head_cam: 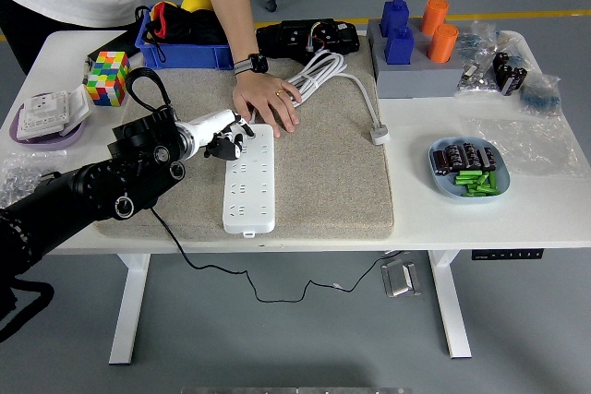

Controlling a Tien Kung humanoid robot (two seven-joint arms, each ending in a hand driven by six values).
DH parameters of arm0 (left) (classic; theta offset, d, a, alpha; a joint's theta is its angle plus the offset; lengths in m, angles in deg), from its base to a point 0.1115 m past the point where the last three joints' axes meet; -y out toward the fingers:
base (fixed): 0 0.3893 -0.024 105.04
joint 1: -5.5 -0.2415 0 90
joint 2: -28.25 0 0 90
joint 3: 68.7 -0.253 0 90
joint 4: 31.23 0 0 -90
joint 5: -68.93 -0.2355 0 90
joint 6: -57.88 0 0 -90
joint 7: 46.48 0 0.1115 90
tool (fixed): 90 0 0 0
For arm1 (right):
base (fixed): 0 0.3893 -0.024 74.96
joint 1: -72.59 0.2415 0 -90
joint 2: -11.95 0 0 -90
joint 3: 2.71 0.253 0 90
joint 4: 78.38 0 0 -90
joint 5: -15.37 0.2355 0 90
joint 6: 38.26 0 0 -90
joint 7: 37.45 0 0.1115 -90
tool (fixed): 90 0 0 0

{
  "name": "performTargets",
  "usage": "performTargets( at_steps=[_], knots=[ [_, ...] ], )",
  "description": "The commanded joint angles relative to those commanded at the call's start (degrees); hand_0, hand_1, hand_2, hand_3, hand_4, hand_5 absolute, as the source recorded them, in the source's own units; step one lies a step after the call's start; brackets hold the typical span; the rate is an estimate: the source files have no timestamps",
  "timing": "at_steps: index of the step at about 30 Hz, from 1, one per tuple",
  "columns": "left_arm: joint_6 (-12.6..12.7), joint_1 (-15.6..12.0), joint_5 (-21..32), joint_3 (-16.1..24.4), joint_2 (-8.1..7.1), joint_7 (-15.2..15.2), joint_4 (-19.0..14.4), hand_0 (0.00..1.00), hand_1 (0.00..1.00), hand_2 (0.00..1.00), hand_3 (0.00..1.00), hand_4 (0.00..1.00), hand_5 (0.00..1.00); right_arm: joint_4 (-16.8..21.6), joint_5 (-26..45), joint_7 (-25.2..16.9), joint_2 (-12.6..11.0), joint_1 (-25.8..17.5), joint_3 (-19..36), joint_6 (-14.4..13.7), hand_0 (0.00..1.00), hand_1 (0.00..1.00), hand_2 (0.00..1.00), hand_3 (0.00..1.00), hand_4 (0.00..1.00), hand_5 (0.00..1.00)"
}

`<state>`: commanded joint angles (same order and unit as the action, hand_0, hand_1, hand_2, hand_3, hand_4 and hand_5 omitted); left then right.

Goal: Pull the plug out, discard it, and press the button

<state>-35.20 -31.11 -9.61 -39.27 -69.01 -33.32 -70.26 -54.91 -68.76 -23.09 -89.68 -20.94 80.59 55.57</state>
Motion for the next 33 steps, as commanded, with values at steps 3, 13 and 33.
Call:
performTargets(
  at_steps=[3, 13, 33],
  knots=[
    [0.2, -1.6, -3.0, 6.2, -1.17, 0.0, -4.2, 0.078, 0.02, 0.118, 0.733, 0.06, 0.002, 0.0, -0.1, 0.0, 0.0, -0.1, 0.2, 0.0, 0.767, 0.729, 0.724, 0.713, 0.883, 0.658],
    [3.7, -11.0, -13.4, 21.7, -7.27, -6.6, -19.3, 0.083, 0.023, 0.138, 0.717, 0.052, 0.002, 0.2, -0.5, 0.0, 0.0, 0.0, 1.5, -0.1, 0.767, 0.729, 0.724, 0.713, 0.883, 0.658],
    [2.7, -26.7, -16.5, 37.9, -9.25, -10.2, -28.4, 0.811, 0.792, 0.718, 0.807, 0.804, 0.176, 0.1, -0.9, 0.0, 0.2, 0.1, 2.6, -0.1, 0.767, 0.729, 0.724, 0.713, 0.883, 0.658]
  ],
)
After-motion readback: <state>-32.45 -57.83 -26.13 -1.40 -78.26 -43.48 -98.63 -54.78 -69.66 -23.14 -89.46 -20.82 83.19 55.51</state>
